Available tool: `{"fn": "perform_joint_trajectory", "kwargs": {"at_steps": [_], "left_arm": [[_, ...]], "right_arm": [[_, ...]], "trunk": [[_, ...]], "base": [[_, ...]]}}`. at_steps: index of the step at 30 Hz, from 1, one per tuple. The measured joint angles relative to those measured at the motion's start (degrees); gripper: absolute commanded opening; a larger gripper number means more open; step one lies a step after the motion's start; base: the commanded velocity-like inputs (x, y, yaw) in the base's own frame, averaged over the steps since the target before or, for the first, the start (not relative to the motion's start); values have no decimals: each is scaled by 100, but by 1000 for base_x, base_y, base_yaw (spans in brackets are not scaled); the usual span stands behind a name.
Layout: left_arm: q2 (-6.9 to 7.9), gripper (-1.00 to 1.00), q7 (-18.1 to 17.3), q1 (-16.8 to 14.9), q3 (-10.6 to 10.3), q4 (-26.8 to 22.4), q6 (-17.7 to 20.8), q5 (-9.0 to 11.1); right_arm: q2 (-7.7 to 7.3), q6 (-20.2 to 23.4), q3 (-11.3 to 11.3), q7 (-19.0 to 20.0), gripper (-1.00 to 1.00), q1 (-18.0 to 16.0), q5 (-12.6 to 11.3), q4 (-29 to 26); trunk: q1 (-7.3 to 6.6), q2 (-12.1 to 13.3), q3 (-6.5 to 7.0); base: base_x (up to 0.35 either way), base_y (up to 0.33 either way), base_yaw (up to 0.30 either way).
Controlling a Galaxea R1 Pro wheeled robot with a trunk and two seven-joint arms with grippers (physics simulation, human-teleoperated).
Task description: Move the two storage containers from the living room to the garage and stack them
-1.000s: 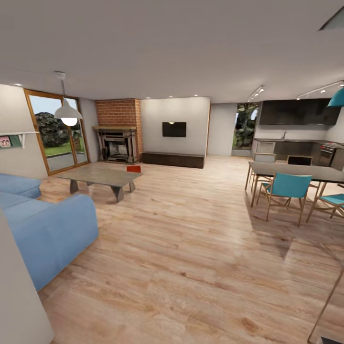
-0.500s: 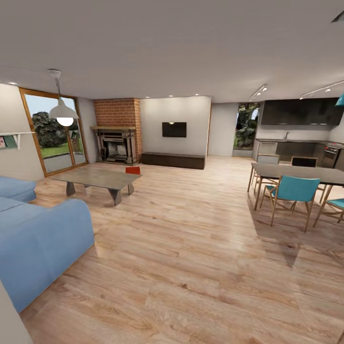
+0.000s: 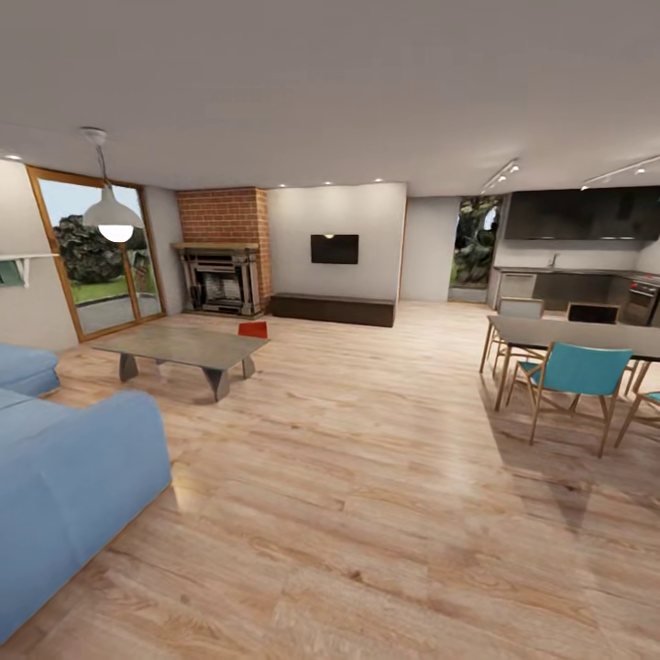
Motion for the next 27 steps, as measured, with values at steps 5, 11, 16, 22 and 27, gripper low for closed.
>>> {"fn": "perform_joint_trajectory", "kwargs": {"at_steps": [5,11,16,22,27], "left_arm": [[0,100,-1,0,-2,-1,-1,0],[0,100,-1,0,1,0,-2,0],[0,100,-1,0,-2,0,-2,0],[0,100,-1,0,0,0,-2,0],[0,100,-1,0,-2,0,-2,0]], "right_arm": [[0,0,0,0,100,0,-1,0],[0,0,0,0,100,1,-1,0],[0,0,0,0,100,0,-1,0],[0,0,0,0,100,0,-1,0],[0,0,0,0,100,0,-1,0]], "trunk": [[0,0,0],[0,0,0],[0,0,0],[0,0,0],[0,0,0]], "base": [[325,0,0],[325,0,0],[325,0,0],[325,0,0],[325,0,0]]}}
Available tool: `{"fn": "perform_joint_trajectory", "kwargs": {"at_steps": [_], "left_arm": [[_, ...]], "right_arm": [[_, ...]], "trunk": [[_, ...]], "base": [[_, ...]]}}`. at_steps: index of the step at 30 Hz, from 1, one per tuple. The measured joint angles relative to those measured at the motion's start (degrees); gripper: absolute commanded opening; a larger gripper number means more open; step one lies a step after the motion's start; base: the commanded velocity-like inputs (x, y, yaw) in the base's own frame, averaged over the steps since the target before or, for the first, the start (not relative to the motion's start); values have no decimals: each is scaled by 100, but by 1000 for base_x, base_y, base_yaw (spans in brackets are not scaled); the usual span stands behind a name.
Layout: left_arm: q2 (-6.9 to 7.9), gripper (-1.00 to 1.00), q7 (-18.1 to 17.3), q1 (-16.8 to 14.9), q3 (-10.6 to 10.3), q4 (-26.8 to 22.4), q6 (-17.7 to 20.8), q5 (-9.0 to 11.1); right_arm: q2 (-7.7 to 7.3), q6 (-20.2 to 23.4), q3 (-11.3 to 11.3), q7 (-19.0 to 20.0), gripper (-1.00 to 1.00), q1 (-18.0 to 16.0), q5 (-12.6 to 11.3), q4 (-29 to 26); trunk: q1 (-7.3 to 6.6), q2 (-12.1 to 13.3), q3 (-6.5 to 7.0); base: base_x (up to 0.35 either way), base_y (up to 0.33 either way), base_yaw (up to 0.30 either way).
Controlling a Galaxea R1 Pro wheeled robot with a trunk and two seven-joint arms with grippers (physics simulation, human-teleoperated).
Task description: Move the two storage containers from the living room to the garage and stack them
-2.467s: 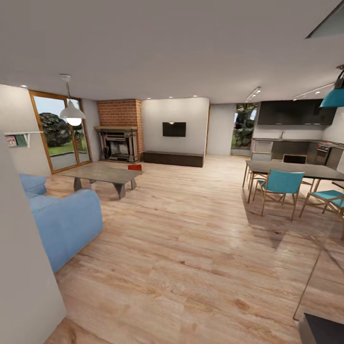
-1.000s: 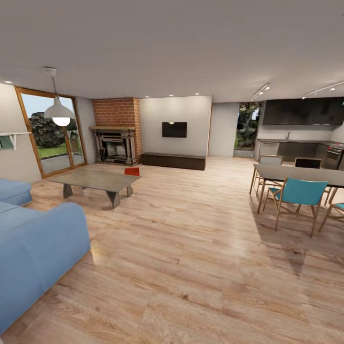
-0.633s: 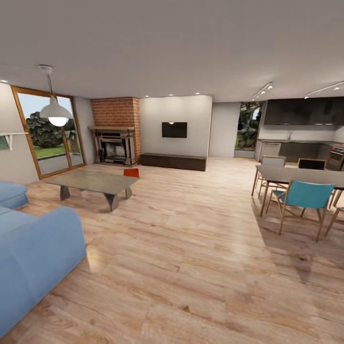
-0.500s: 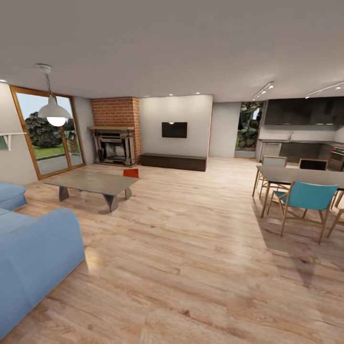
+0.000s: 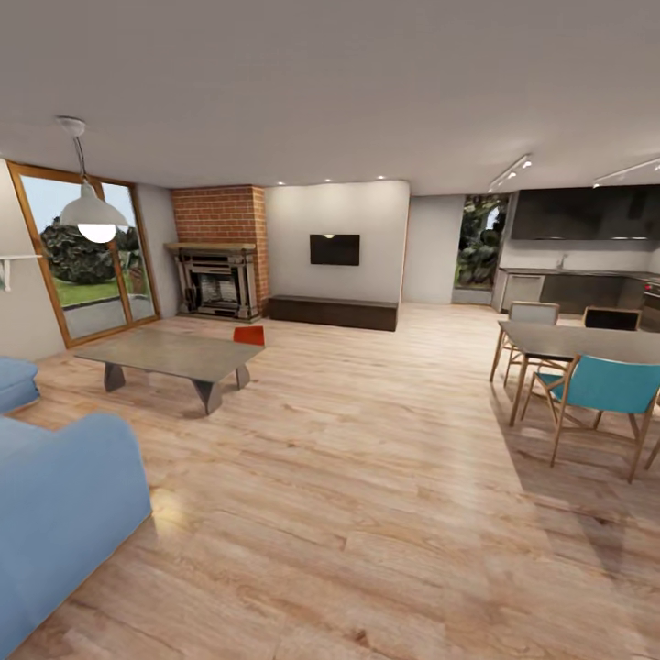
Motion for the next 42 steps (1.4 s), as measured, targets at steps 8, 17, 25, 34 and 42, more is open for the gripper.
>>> {"fn": "perform_joint_trajectory", "kwargs": {"at_steps": [8,17,25,34,42], "left_arm": [[0,100,0,0,-4,0,6,-9],[0,100,0,0,-3,0,8,-10],[-4,100,0,0,-3,0,2,-10],[-4,100,-2,0,-2,0,1,-10],[-3,100,-1,0,-3,0,0,-10]], "right_arm": [[0,0,0,0,100,0,0,0],[0,0,0,0,100,0,0,0],[0,0,0,0,100,0,0,0],[0,0,0,0,100,0,0,0],[0,0,0,0,100,0,0,0]], "trunk": [[0,0,0],[0,-1,0],[0,-1,0],[0,-1,0],[0,-1,0]], "base": [[325,0,0],[325,0,0],[325,0,0],[325,0,0],[325,0,0]]}}
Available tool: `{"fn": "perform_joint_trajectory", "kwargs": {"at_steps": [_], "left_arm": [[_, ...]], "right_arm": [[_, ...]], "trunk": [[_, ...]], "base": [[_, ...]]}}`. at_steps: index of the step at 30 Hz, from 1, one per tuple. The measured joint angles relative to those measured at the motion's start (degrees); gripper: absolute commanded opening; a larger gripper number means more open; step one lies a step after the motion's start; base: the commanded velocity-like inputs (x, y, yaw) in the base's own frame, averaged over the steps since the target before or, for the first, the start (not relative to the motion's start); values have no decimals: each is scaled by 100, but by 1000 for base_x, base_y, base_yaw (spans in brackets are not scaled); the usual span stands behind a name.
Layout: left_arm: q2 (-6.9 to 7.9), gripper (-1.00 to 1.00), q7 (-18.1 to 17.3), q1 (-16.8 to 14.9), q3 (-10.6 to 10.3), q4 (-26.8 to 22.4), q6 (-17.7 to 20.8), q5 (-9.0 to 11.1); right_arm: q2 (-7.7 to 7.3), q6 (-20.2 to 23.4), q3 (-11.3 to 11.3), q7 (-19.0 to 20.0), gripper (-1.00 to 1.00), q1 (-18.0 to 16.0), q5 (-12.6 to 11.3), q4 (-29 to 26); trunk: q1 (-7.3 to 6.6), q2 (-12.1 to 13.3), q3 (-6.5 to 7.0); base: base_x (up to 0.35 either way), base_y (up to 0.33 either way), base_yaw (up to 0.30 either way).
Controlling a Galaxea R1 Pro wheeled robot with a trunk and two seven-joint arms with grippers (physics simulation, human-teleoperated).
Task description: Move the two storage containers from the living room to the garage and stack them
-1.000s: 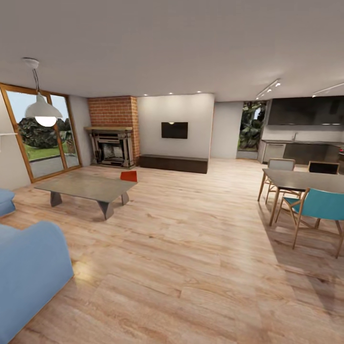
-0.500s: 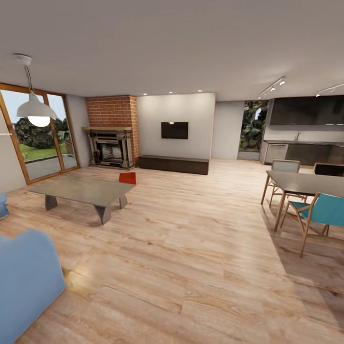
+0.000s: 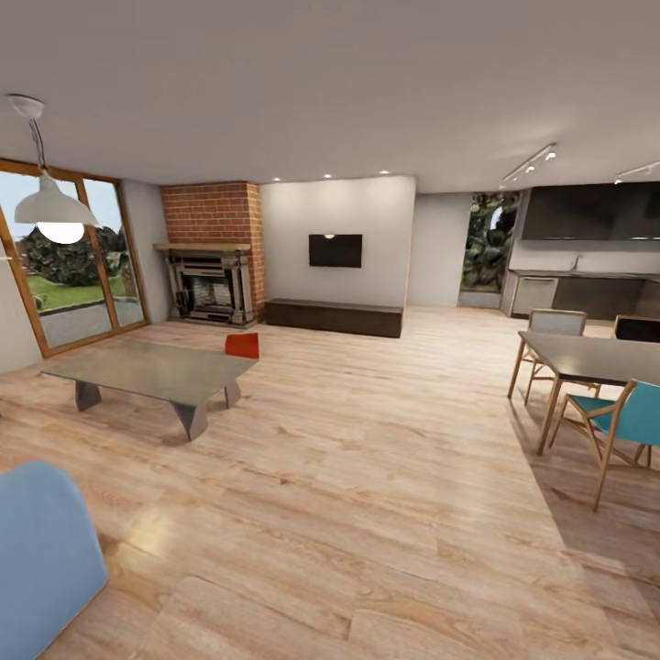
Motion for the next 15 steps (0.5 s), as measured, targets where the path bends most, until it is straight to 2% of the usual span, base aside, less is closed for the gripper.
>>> {"fn": "perform_joint_trajectory", "kwargs": {"at_steps": [15], "left_arm": [[-4,100,-2,0,0,0,1,0]], "right_arm": [[0,0,0,0,100,0,0,0]], "trunk": [[0,0,0]], "base": [[325,0,0]]}}
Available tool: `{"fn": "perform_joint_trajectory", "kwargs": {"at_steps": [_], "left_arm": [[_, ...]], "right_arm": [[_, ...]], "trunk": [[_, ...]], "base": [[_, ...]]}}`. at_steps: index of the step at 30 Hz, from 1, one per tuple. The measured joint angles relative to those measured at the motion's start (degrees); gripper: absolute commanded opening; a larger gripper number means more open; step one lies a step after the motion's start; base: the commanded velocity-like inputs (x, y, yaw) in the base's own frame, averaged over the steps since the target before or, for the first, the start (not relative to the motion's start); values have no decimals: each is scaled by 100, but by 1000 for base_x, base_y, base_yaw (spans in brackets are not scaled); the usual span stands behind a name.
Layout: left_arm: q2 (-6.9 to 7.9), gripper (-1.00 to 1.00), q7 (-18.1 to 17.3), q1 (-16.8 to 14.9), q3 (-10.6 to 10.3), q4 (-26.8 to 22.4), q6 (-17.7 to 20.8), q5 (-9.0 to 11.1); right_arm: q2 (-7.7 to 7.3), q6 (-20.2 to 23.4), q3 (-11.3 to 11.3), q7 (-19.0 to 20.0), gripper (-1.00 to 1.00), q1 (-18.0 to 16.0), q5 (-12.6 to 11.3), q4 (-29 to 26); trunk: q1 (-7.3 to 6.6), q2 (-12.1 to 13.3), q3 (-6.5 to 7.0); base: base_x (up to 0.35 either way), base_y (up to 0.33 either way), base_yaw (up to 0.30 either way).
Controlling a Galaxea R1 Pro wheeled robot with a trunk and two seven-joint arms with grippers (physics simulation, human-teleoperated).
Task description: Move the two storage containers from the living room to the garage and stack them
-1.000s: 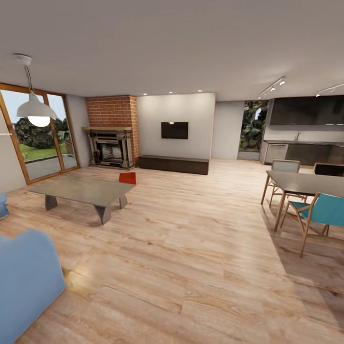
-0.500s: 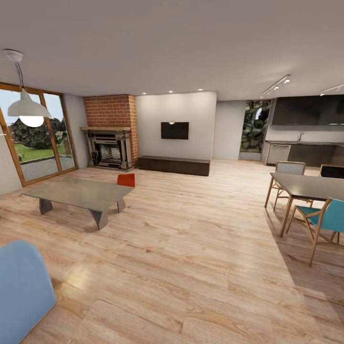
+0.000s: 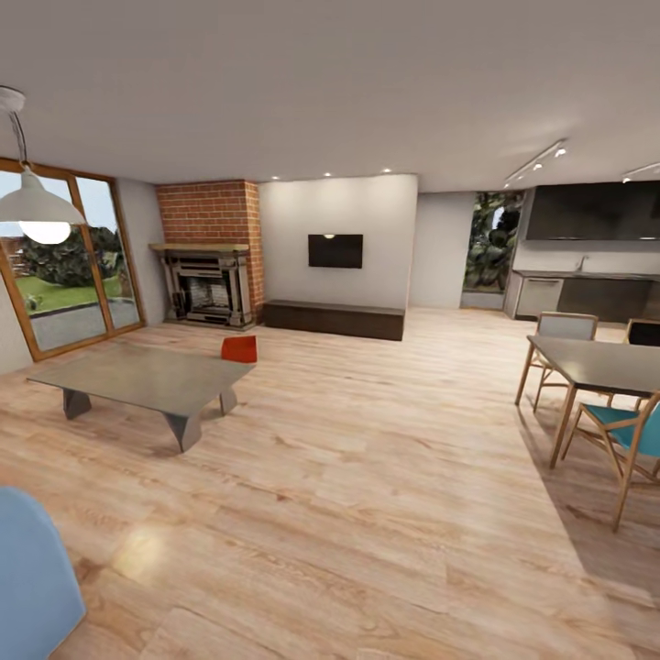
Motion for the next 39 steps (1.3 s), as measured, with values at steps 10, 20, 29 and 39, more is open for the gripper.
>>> {"fn": "perform_joint_trajectory", "kwargs": {"at_steps": [10,20,29,39], "left_arm": [[-1,100,0,0,3,0,0,0],[1,100,0,0,1,0,0,0],[1,100,0,0,0,0,1,0],[1,100,1,0,1,0,0,0]], "right_arm": [[0,-9,-2,0,100,0,0,0],[0,-6,-2,0,100,0,0,0],[0,0,-3,0,100,0,0,0],[0,2,-2,0,100,0,0,0]], "trunk": [[0,0,0],[0,0,0],[0,0,0],[0,0,0]], "base": [[325,0,0],[325,0,0],[325,0,0],[325,0,0]]}}
